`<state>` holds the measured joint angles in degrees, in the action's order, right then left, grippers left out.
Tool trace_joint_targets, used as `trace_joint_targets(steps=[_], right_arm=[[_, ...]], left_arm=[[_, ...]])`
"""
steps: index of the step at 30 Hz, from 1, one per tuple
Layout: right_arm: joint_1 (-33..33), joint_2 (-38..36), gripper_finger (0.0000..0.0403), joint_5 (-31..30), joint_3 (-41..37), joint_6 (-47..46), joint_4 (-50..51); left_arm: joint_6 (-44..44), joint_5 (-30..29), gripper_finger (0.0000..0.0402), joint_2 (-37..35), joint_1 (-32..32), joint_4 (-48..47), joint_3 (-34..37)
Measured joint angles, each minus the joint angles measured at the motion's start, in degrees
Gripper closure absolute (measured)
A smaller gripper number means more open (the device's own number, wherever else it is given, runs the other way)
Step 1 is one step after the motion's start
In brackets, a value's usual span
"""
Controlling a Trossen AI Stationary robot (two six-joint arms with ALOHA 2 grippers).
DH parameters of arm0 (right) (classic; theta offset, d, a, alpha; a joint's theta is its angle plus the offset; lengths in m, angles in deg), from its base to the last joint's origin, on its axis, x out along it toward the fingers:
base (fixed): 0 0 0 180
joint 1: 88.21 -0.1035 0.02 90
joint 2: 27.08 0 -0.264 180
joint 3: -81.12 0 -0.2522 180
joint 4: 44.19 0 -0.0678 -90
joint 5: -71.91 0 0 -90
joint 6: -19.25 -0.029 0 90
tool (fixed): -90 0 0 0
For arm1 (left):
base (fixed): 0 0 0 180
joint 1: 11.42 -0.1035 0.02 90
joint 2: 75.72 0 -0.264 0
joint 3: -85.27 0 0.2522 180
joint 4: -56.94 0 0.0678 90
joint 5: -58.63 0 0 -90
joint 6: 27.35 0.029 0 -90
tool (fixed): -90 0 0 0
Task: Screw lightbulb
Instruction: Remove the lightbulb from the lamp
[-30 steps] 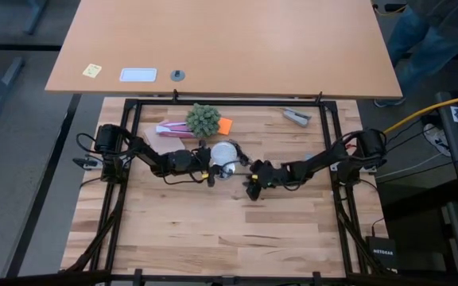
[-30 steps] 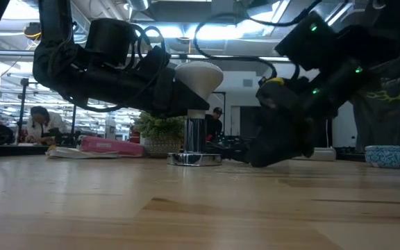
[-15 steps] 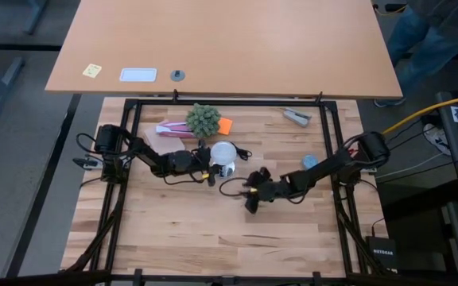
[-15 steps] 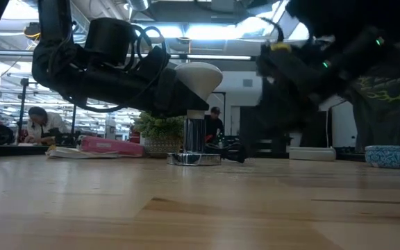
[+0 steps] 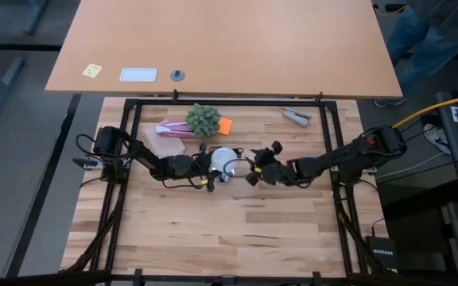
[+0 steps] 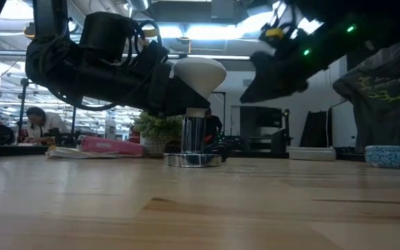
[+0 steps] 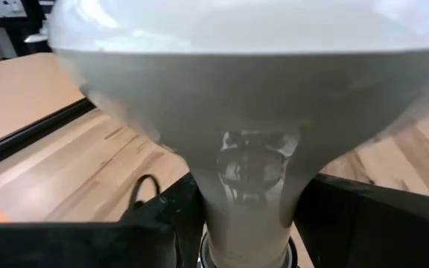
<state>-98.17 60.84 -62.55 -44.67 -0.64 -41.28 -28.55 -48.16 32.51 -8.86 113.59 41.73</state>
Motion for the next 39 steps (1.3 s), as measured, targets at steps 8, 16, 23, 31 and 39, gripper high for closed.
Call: trace_joint_targets(steps=[8, 16, 23, 31, 39], right_arm=[[10.24, 3.93, 0.0235, 14.44, 0.02, 4.83, -4.77], [15.34, 10.27, 0.0235, 20.98, 0.04, 6.87, -14.16], [16.38, 17.05, 0.0235, 27.09, 0.06, 6.47, -19.68], [16.29, 20.83, 0.0235, 27.61, 0.37, -1.92, -15.84], [15.10, 20.83, 0.0235, 28.85, 0.23, -3.75, -15.08]], left_arm=[[-0.08, 0.28, 0.0244, 0.00, 0.23, 0.02, 0.00], [0.00, 0.25, 0.0244, 0.00, 0.23, 0.04, 0.00], [0.08, 0.19, 0.0244, 0.00, 0.23, 0.04, 0.00], [0.11, 0.04, 0.0244, 0.00, 0.21, 0.05, -0.01], [0.13, -0.25, 0.0244, 0.02, 0.21, 0.04, -0.02]])
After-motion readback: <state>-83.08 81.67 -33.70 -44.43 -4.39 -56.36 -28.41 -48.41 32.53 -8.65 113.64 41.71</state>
